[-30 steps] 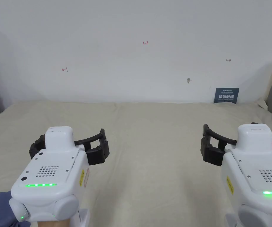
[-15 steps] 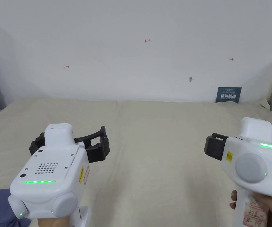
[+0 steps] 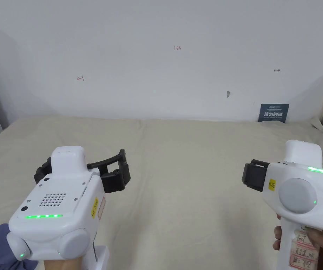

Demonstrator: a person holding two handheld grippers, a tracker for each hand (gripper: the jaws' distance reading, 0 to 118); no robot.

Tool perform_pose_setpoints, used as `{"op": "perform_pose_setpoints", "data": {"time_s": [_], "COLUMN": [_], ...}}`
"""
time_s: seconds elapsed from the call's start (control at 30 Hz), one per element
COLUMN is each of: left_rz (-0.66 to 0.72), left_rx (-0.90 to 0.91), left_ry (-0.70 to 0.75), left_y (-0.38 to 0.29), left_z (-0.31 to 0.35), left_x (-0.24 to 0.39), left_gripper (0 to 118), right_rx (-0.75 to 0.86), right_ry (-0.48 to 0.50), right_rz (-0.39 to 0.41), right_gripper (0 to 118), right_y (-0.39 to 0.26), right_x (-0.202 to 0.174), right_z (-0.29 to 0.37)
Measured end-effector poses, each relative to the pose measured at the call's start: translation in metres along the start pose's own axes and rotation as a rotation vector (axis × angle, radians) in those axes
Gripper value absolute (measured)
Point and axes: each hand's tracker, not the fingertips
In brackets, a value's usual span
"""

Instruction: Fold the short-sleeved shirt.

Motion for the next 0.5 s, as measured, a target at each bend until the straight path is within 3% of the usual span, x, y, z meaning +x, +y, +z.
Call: {"op": "perform_pose_setpoints", "data": {"time_s": [0.17,0.37,0.5], "left_rz": [0.002,0.007,0.005], "left_rx": [0.003,0.008,0.019], "left_ry": [-0.001,0.002,0.006], "left_y": [0.001,0.001,0.0], "left_z": [0.0,0.0,0.003], "left_x": [0.0,-0.001,0.0], "left_gripper": [118,118,118], "right_rx": [0.128,0.46,0.558], "right_ry": [0.016,0.022,0.04], "right_rz": [0.072,0.181,0.184], "right_gripper": [98,98,98], "right_y": [-0.006,-0.027,-0.034], "right_x": [0.001,-0.002,-0.001], "right_z": [0.004,0.02,0.026]}}
